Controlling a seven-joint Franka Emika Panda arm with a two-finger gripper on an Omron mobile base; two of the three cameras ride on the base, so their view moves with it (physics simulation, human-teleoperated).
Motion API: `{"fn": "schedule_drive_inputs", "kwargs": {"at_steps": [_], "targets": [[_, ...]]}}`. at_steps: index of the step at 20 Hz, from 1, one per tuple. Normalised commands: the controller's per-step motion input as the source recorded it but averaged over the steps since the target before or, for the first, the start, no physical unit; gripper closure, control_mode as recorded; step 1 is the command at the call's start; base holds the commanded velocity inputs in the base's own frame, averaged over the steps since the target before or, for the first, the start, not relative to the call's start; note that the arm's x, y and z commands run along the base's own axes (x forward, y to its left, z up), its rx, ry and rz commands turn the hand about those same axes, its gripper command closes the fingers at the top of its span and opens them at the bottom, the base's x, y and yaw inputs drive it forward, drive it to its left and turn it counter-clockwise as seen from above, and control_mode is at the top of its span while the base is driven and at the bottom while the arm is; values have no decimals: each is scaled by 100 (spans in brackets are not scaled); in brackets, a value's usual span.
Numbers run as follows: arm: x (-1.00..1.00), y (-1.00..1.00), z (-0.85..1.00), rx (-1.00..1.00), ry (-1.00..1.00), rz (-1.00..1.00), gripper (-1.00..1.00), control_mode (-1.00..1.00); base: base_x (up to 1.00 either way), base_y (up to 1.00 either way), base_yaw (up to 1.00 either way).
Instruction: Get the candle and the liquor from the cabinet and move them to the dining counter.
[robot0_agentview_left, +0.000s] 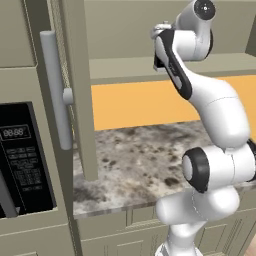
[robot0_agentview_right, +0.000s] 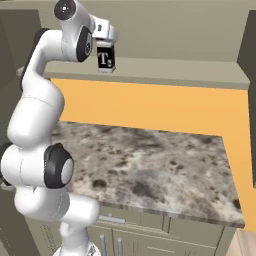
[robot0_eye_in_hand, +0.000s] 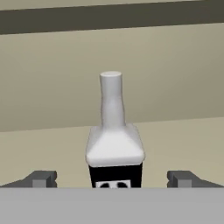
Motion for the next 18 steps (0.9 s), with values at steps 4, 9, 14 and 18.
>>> {"fn": "schedule_drive_inputs", "kwargs": {"at_steps": [4,9,14,18], "targets": [[41,-1,0,0,0,0,-100,-100,0,0,0],[34,-2,-1,0,0,0,-100,-100,0,0,0],[36,0,-2,0,0,0,-100,-100,0,0,0],[33,0,-6,0,0,0,-100,-100,0,0,0]]}}
